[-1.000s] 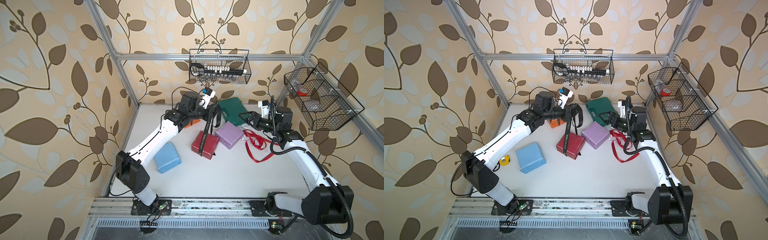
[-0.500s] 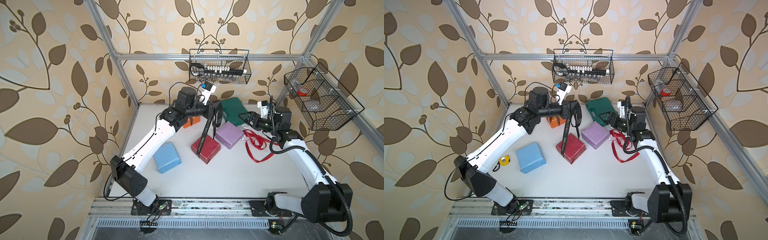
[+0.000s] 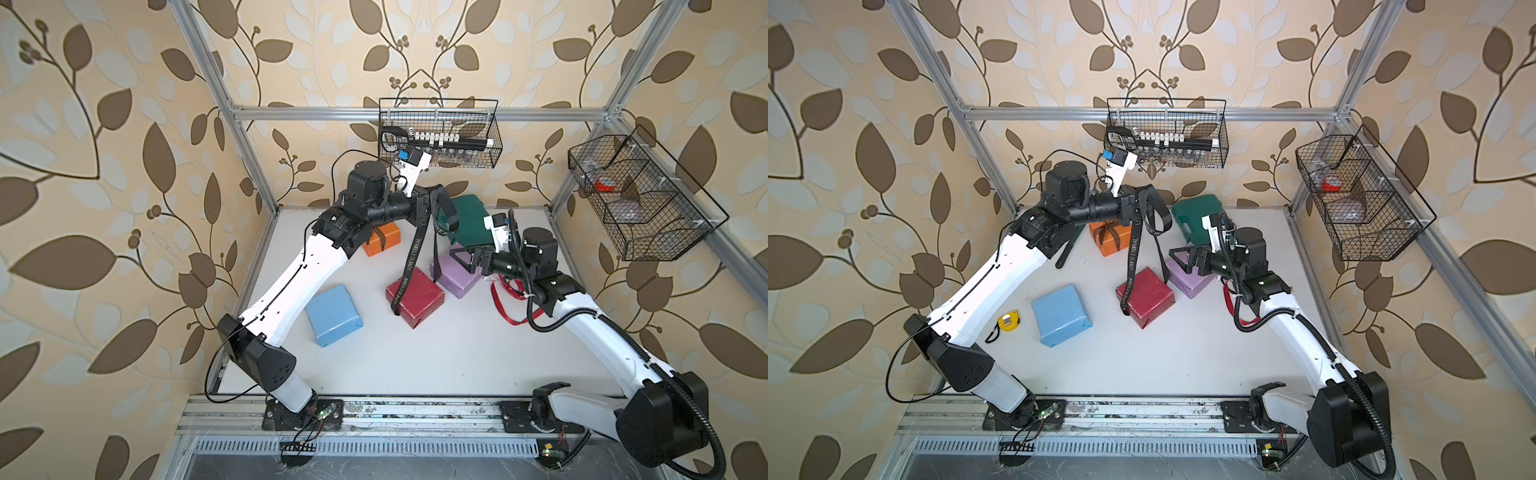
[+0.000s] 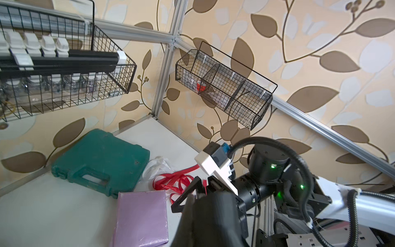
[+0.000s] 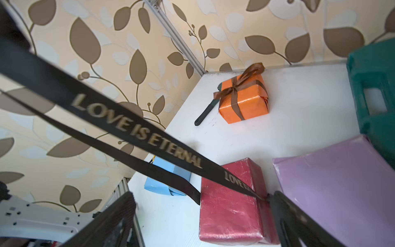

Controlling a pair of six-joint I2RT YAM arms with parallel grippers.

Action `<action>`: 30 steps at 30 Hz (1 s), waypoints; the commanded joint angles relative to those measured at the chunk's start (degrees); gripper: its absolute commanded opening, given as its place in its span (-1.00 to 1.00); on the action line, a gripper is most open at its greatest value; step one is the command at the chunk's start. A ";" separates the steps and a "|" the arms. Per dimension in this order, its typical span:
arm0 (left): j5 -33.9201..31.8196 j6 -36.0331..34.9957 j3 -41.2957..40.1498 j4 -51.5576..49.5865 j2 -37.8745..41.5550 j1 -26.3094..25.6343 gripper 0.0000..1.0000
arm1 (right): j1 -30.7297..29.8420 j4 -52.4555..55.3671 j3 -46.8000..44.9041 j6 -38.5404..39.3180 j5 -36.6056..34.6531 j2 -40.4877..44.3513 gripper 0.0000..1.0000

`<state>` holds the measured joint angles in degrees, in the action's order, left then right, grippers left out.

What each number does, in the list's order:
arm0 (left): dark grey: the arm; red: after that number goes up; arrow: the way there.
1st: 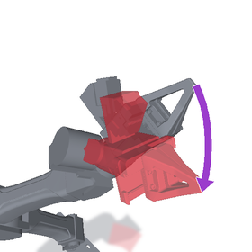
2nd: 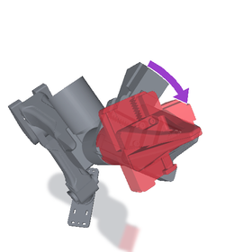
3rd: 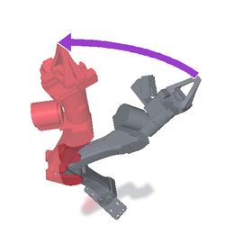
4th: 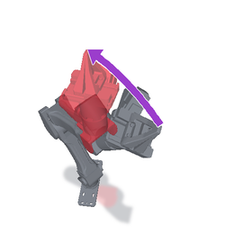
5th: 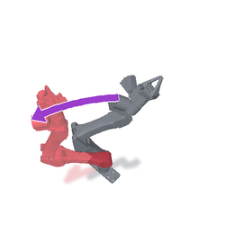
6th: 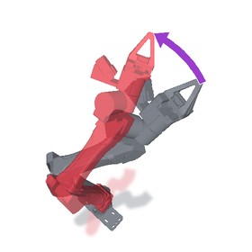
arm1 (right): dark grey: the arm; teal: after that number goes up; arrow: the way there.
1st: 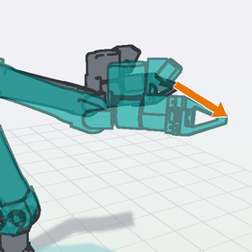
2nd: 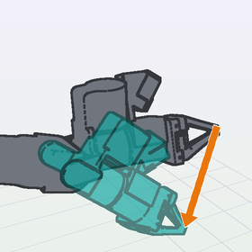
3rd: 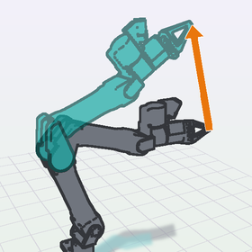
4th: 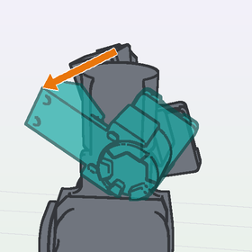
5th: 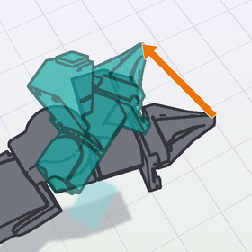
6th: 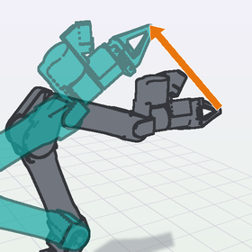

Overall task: Untie the ribbon bows on the gift boxes
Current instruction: Pull the ribbon from the gift box.

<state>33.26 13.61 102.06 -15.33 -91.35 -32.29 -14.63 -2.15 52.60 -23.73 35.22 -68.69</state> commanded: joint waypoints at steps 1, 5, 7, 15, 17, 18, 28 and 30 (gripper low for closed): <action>1.98 2.81 -4.45 3.61 1.64 -0.19 -1.00 | -1.65 -8.02 -0.42 7.72 -3.67 -0.57 0.92; 1.90 3.52 -6.83 4.30 3.61 -0.23 -1.00 | -3.66 -8.84 2.08 10.34 -2.84 -5.13 0.51; 1.90 3.49 -6.82 3.96 4.14 -0.20 -1.00 | -4.90 -9.80 2.51 11.19 -1.62 -6.87 0.39; 2.07 3.07 -5.82 2.29 5.08 -0.23 -1.00 | -8.83 -12.96 -0.90 14.16 -2.73 -9.21 0.29; 1.95 3.08 -5.79 2.22 5.46 -0.20 -1.00 | -8.83 -13.40 -0.64 13.63 -2.84 -10.60 0.28; 1.82 3.00 -5.92 2.08 5.80 -0.22 -1.00 | -8.90 -13.47 -0.33 13.53 -2.85 -11.19 0.27; 0.12 2.57 -8.63 1.88 8.35 -0.23 -1.00 | -8.50 -8.66 4.84 16.05 -12.18 -14.72 -1.00; -0.85 2.53 -9.97 1.75 8.35 0.00 -1.00 | -8.15 -6.96 6.58 17.09 -14.83 -13.30 -1.00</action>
<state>33.78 16.64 93.19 -15.00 -85.60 -32.27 -23.38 -11.51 55.61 -8.64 25.26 -83.57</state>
